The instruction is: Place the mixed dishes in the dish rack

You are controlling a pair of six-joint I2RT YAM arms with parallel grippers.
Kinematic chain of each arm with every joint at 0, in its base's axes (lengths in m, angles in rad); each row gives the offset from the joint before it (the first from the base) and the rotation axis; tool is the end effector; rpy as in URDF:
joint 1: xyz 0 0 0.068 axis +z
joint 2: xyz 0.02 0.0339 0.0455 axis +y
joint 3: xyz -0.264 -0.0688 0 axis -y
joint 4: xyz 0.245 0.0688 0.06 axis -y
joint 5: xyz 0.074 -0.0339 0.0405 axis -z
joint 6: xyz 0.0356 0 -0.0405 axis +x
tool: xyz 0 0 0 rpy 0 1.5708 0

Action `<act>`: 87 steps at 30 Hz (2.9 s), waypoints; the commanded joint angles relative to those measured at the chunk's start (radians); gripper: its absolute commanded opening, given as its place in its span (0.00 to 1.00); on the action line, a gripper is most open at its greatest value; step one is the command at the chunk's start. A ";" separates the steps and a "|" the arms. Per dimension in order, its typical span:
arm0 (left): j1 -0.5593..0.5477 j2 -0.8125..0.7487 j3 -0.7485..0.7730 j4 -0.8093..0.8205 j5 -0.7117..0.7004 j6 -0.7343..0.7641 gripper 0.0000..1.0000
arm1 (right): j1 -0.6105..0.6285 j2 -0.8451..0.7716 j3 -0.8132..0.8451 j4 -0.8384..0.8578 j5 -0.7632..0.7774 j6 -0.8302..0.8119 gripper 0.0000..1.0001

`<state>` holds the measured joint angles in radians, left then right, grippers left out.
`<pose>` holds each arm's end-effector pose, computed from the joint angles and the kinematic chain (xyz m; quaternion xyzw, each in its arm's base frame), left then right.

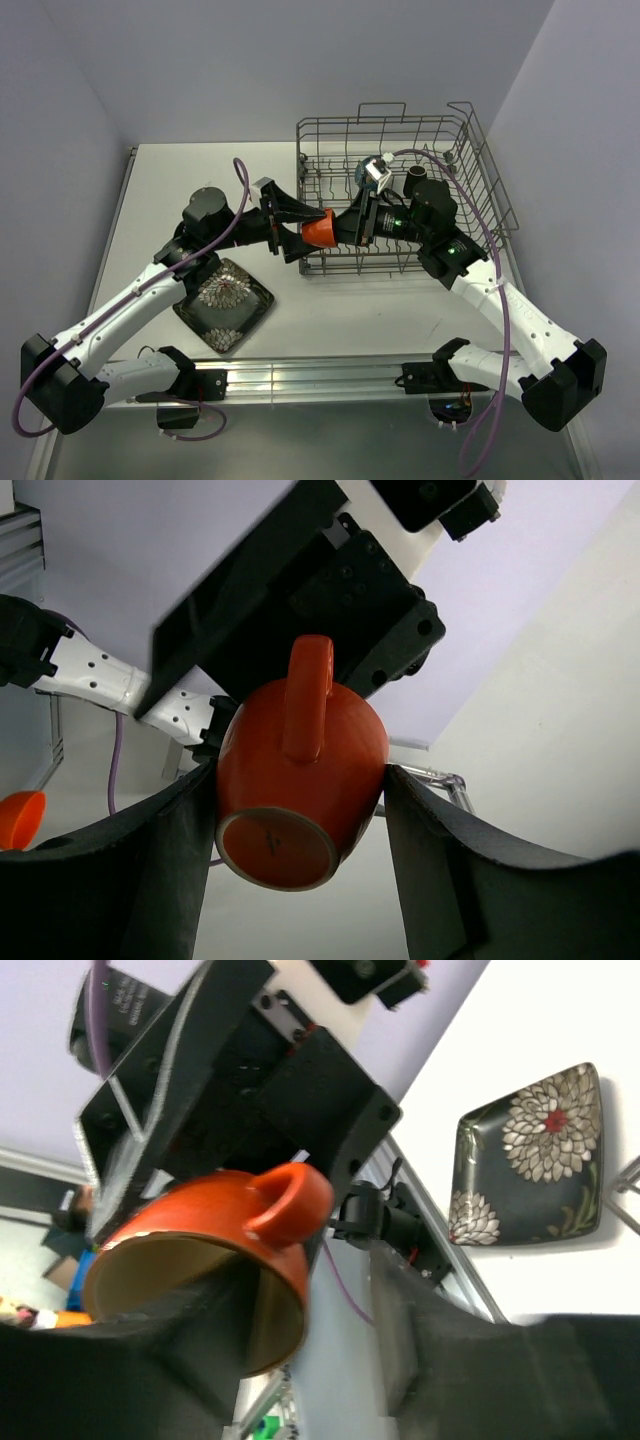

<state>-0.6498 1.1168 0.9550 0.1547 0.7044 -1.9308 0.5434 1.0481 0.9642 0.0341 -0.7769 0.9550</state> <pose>0.1905 -0.1737 0.3698 0.2031 -0.6793 0.7033 0.0521 0.1896 0.1437 0.3766 -0.1185 0.7097 0.6354 0.2802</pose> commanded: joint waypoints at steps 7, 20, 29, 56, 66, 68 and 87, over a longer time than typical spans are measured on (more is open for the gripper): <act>0.007 -0.020 0.014 0.074 -0.019 0.035 0.00 | -0.017 -0.034 0.068 -0.135 0.068 -0.107 0.64; 0.099 0.211 0.417 -0.562 -0.097 0.602 0.00 | -0.376 -0.174 0.238 -0.706 0.282 -0.378 0.64; 0.082 0.478 0.721 -0.877 -0.351 0.918 0.00 | -0.379 -0.201 0.269 -0.898 0.349 -0.469 0.63; -0.100 0.911 1.157 -1.276 -0.756 1.244 0.00 | -0.379 -0.244 0.177 -0.901 0.346 -0.460 0.62; -0.123 0.949 1.157 -1.258 -0.772 1.270 0.00 | -0.379 -0.264 0.171 -0.905 0.341 -0.446 0.62; -0.128 0.959 1.162 -1.255 -0.769 1.274 0.00 | -0.379 -0.270 0.168 -0.912 0.344 -0.444 0.62; -0.154 1.052 1.216 -1.271 -0.803 1.297 0.00 | -0.379 -0.284 0.176 -0.942 0.363 -0.452 0.62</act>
<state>-0.7963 2.1612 2.1288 -1.1110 -0.0864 -0.6468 0.1696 0.7738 1.1374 -0.9070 -0.4294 0.5076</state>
